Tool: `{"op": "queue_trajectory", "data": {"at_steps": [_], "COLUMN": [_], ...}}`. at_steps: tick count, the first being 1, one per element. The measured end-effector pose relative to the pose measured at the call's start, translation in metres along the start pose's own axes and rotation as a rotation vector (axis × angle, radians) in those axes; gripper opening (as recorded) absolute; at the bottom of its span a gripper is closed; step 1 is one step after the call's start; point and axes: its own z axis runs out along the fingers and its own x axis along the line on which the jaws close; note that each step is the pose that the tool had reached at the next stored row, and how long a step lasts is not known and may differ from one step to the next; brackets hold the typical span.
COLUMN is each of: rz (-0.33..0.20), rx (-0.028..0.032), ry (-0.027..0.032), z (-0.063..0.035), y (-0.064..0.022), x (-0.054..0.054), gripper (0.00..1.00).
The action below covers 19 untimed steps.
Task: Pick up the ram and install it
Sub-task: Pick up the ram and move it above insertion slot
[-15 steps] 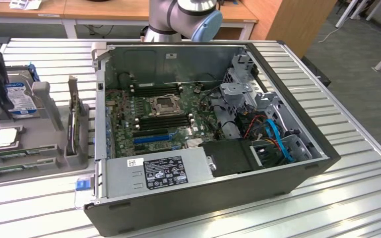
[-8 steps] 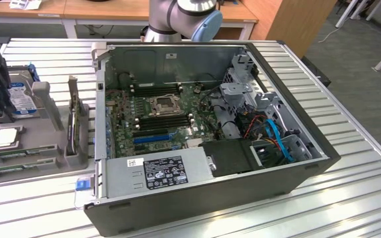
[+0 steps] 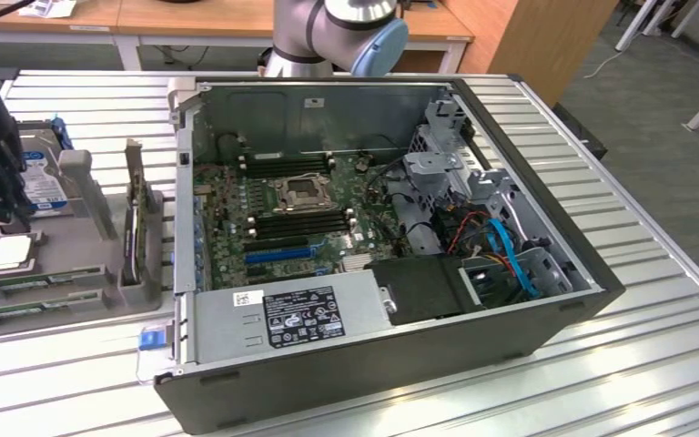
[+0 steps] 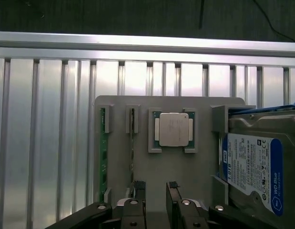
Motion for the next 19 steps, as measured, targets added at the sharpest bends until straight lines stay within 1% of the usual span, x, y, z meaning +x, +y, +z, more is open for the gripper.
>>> {"op": "queue_trajectory", "data": {"at_steps": [7,19], "rz": [0.000,0.000], "rx": [-0.0001,-0.0001], "ry": [0.0001,0.0000], "z": [0.0097,0.0235], "y": [-0.0004,-0.0010], "x": [0.000,0.001], "gripper": [0.31,0.31]}}
